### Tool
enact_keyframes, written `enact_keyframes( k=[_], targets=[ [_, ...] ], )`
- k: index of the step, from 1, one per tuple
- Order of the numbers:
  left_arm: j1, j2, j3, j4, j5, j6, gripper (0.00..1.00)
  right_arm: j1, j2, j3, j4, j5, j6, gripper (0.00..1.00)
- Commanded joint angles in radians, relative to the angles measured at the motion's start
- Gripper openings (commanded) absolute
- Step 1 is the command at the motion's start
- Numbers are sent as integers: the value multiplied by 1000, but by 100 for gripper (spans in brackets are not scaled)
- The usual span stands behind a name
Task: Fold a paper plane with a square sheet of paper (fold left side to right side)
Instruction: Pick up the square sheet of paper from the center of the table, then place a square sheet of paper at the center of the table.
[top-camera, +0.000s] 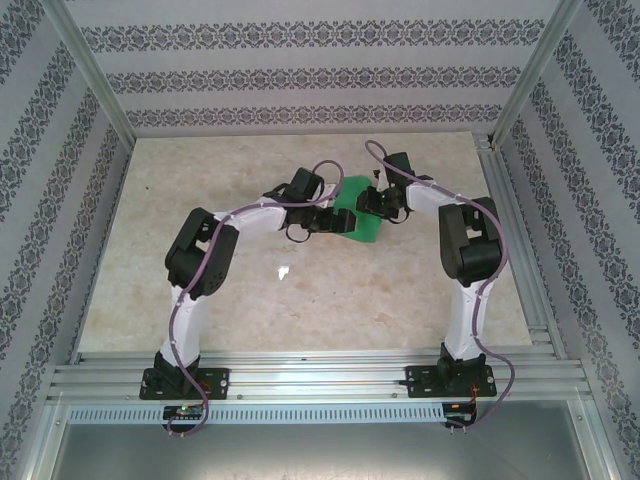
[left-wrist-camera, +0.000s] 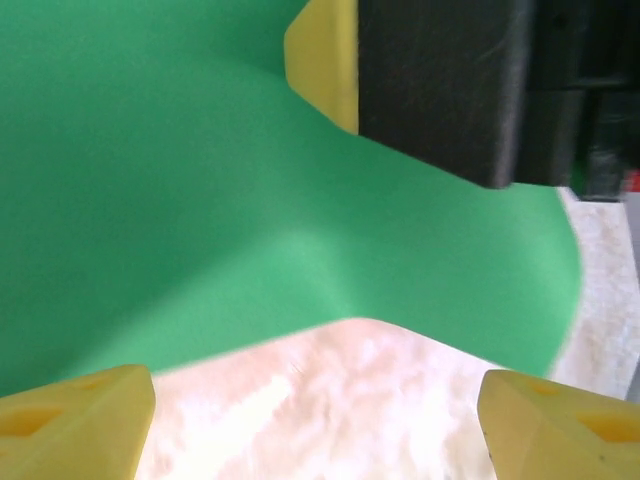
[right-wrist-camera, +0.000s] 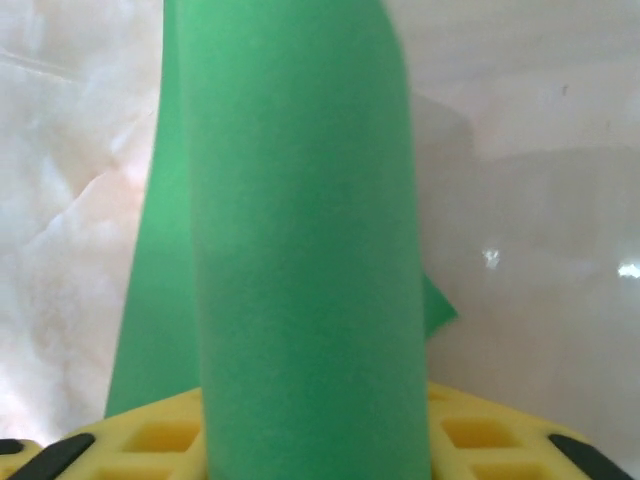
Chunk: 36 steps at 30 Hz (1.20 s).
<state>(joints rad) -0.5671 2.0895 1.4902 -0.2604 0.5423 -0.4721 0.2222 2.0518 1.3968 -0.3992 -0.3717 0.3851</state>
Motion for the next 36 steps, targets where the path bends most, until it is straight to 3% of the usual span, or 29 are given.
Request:
enact_keyframes(
  k=[1, 7, 14, 20, 31, 36],
  targets=[
    [49, -199, -52, -11, -10, 57, 86, -6, -104, -53, 73, -89, 35, 34],
    [193, -427, -220, 30, 62, 7, 88, -31, -237, -168, 174, -190, 106, 33],
    [340, -603, -361, 167, 302, -109, 92, -44, -441, -289, 263, -349, 161, 33],
    [345, -649, -396, 347, 479, -242, 92, -45, -608, -377, 406, -515, 274, 32],
    [279, -627, -390, 624, 592, -412, 92, -6, -765, -418, 769, -711, 584, 31],
    [229, -632, -342, 626, 616, -390, 92, 10, -783, -412, 958, -758, 728, 31]
  ],
)
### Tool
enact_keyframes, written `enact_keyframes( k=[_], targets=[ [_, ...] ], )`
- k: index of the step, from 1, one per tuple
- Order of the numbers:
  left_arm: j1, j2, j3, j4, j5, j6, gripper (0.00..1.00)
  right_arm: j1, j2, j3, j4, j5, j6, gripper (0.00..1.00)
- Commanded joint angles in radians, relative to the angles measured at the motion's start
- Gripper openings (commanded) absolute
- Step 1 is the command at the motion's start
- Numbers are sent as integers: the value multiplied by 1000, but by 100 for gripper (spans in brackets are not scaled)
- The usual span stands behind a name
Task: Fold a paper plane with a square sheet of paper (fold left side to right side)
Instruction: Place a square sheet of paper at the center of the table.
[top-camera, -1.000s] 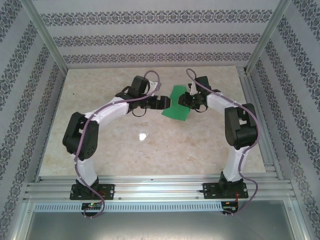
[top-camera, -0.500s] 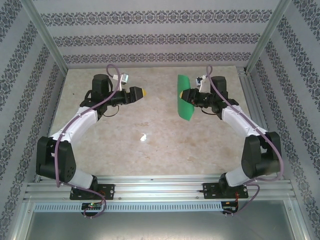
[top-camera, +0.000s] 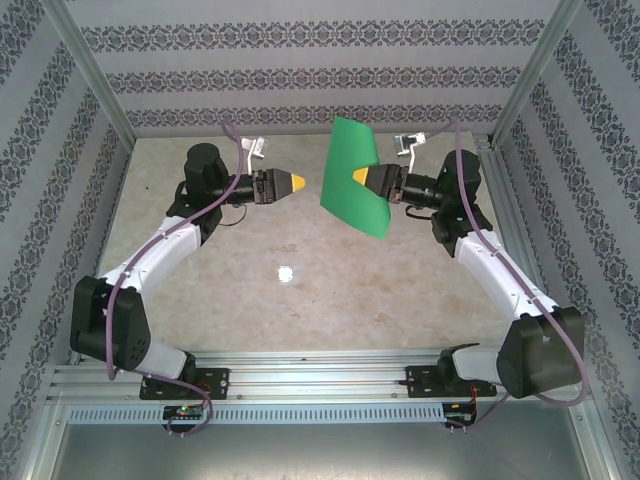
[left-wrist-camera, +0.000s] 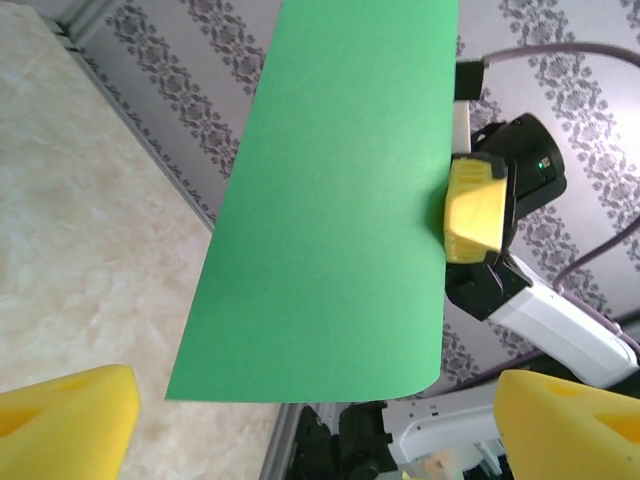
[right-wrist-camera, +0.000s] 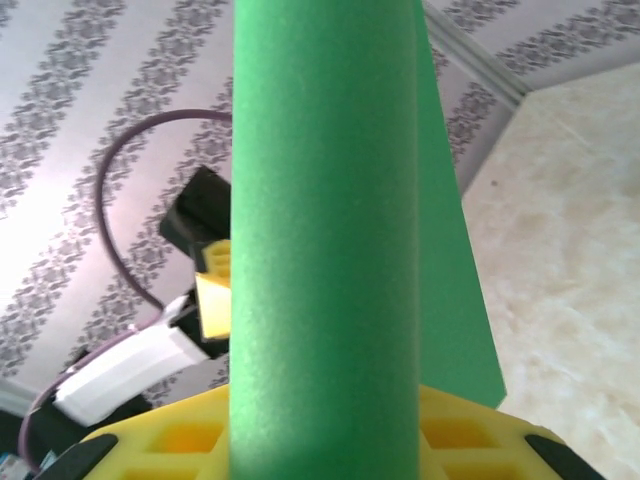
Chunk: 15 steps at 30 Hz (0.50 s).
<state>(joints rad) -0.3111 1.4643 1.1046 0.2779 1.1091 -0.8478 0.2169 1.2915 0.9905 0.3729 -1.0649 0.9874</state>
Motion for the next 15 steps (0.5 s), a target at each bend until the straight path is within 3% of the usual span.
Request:
enact_keyframes(
  k=[1, 9, 11, 15],
  targets=[
    [-35, -8, 53, 69, 52, 0, 91, 19, -23, -5, 218, -71, 150, 31],
    [-78, -27, 99, -29, 69, 85, 83, 33, -26, -6, 308, -75, 229, 31],
    [-90, -27, 107, -52, 75, 105, 75, 37, -22, -6, 307, -76, 230, 31],
    [-102, -29, 119, -88, 83, 132, 39, 40, -17, -10, 303, -72, 227, 31]
  ],
)
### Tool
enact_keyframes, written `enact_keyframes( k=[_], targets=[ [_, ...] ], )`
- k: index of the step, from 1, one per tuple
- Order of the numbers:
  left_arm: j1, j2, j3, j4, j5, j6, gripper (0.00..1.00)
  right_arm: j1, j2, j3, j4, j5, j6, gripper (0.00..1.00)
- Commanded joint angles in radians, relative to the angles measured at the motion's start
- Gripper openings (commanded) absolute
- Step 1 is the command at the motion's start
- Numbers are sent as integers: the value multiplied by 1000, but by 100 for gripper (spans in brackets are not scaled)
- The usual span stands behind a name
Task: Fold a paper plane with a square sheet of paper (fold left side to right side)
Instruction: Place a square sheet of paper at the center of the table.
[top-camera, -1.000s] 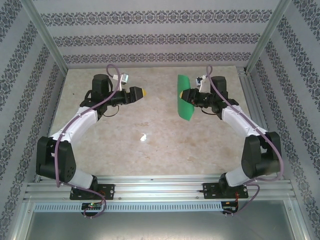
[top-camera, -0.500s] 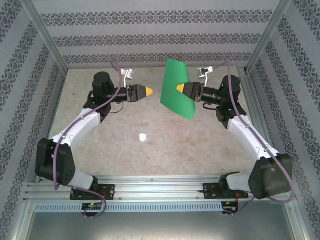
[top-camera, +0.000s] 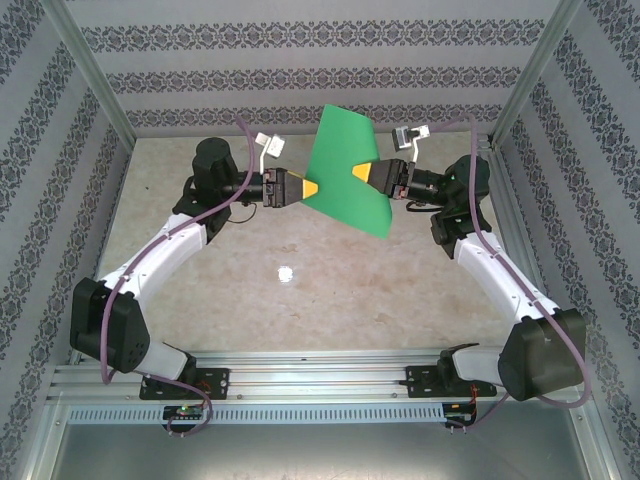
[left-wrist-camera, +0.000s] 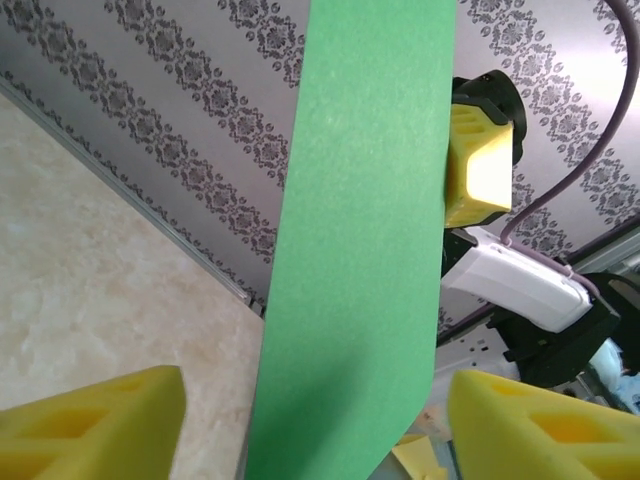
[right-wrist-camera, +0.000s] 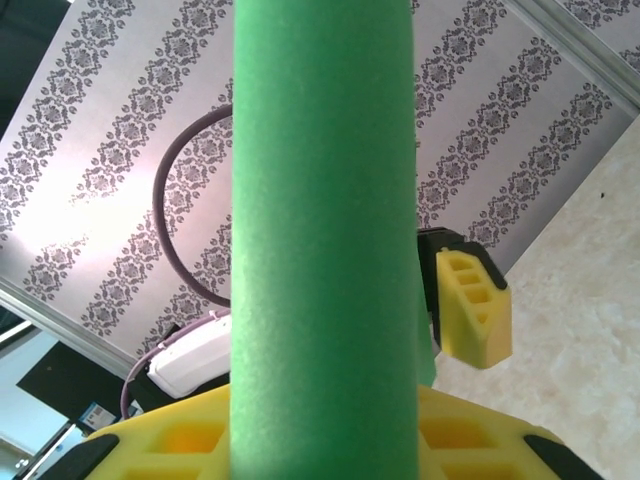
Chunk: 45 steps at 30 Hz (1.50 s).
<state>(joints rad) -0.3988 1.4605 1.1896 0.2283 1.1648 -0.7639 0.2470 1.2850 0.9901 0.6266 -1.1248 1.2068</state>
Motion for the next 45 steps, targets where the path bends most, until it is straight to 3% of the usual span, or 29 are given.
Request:
enact_keyframes(
  k=[1, 4, 5, 9, 13, 17, 20, 24, 29, 31, 34, 38, 41, 45],
  targets=[
    [-16, -29, 38, -55, 23, 60, 27, 10, -12, -11, 40, -12, 1, 31],
    [-15, -35, 45, -101, 10, 90, 3, 6, -20, -9, -18, -6, -42, 32],
    [-14, -39, 47, -115, 2, 97, 0, 2, -27, -6, -62, -5, -72, 33],
    [-14, -47, 60, -259, -46, 178, 0, -66, -92, 2, -441, 74, -316, 48],
    [-10, -23, 34, -404, -126, 226, 0, -156, -148, 40, -911, 297, -626, 75],
    [-3, 36, -28, -487, -247, 230, 0, -213, -146, 42, -1115, 497, -743, 86],
    [-4, 76, -71, -546, -386, 257, 0, -221, -139, 41, -1229, 728, -769, 93],
    [-22, 121, -80, -710, -667, 387, 0, -219, -151, 8, -1220, 829, -675, 98],
    [-62, 201, -72, -797, -817, 469, 0, -155, -131, -44, -1103, 777, -426, 98],
    [-95, 223, -47, -839, -901, 496, 0, -90, -88, -19, -1126, 825, -357, 98],
    [-140, 222, -30, -861, -986, 532, 0, -2, -9, 33, -1148, 881, -270, 98],
    [-192, 191, -26, -870, -1080, 586, 0, 46, 117, 79, -1069, 780, -153, 97],
    [-224, 164, -25, -874, -1138, 626, 0, 76, 194, 95, -970, 741, -50, 87],
    [-257, 164, -13, -888, -1199, 655, 0, 126, 302, 220, -1029, 758, -25, 82]
  ],
)
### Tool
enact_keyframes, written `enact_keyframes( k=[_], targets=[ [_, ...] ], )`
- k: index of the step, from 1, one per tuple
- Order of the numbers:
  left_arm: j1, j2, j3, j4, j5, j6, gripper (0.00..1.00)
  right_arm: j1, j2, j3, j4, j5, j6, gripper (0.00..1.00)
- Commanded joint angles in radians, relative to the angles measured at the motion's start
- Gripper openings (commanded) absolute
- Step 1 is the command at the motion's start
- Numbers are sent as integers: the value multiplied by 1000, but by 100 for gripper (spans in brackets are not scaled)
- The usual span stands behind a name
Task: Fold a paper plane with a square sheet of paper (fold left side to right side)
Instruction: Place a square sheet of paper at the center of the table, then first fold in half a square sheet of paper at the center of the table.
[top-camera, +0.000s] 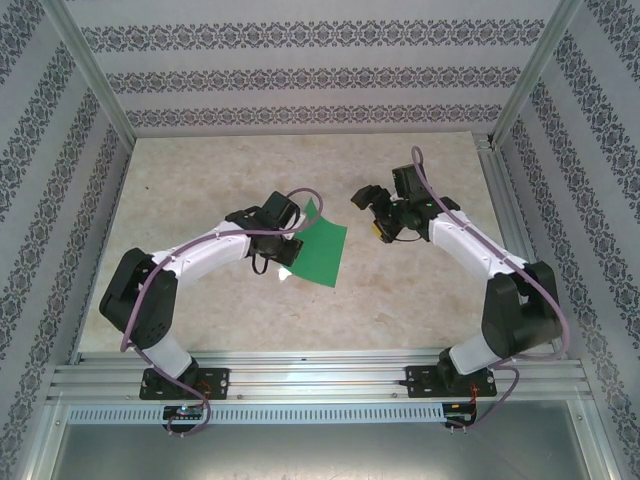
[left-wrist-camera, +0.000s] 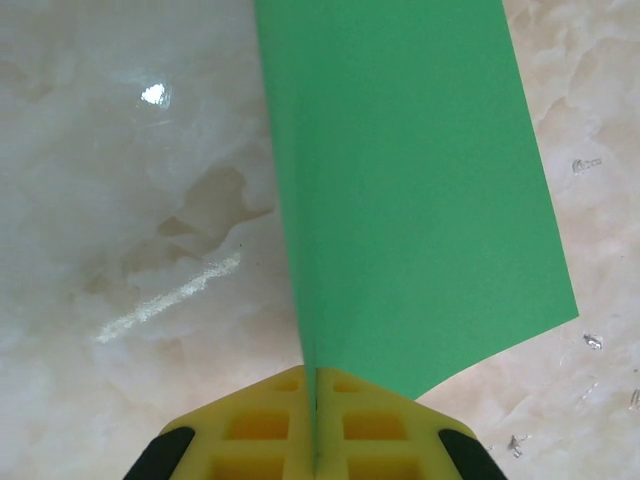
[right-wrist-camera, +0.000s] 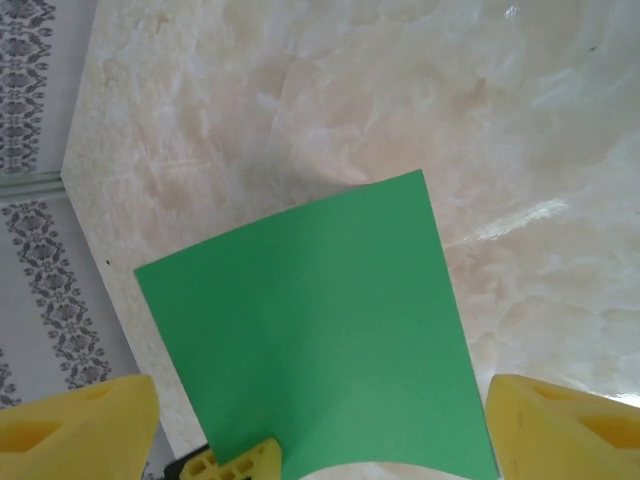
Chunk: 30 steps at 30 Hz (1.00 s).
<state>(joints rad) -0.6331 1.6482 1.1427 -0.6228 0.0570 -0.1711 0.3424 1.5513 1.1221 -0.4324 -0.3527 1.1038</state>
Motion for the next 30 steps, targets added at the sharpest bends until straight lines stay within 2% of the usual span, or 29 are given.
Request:
enact_keyframes(
  k=[1, 8, 18, 25, 30],
  targets=[
    [-29, -17, 42, -44, -103, 64, 0, 43, 58, 109, 30, -11, 99, 82],
    [-68, 24, 78, -75, -169, 66, 0, 114, 212, 233, 39, -4, 212, 74],
    [-100, 36, 97, -76, -198, 55, 0, 164, 377, 382, -25, -33, 220, 63],
    [-109, 50, 114, -98, -227, 56, 0, 168, 374, 387, -62, -17, 181, 43],
    [-109, 35, 114, -101, -209, 58, 8, 168, 373, 396, -93, -14, 129, 19]
  ],
)
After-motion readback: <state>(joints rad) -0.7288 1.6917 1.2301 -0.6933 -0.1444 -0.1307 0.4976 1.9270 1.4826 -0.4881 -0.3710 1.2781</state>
